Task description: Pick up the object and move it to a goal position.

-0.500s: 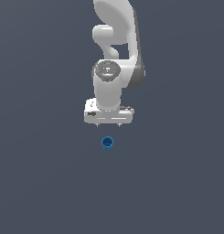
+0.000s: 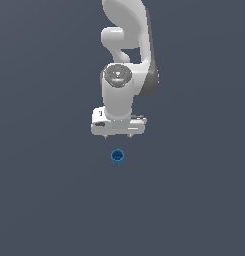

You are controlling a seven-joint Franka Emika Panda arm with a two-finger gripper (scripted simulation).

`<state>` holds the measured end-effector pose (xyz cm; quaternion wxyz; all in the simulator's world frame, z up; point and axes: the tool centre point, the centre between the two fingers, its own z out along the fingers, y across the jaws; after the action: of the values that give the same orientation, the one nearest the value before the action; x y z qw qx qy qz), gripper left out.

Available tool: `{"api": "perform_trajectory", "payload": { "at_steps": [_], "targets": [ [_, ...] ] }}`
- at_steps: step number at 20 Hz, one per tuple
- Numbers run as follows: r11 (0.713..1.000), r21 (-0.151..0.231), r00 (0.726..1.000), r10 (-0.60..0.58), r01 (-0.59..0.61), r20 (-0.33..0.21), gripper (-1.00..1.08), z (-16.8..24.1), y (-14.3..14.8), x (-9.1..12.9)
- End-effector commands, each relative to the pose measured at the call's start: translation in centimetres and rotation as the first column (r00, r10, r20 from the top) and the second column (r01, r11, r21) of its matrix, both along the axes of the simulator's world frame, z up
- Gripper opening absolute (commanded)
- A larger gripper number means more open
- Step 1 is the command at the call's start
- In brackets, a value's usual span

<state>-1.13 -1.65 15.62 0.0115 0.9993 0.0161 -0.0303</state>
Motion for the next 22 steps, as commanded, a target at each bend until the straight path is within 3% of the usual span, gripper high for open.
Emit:
{"api": "perform_trajectory", "payload": {
  "at_steps": [1,12,22],
  "targets": [
    [1.000,-0.003,1.000,0.011,-0.011,0.001,1.00,0.3,-0.1,0.1],
    [0.999,-0.001,0.999,0.043,-0.043,0.005,1.00,-0.2,-0.1,0.5],
    [0.980,0.013,0.980,0.198,-0.198,0.030,1.00,-3.4,-0.3,2.5]
  ]
}}
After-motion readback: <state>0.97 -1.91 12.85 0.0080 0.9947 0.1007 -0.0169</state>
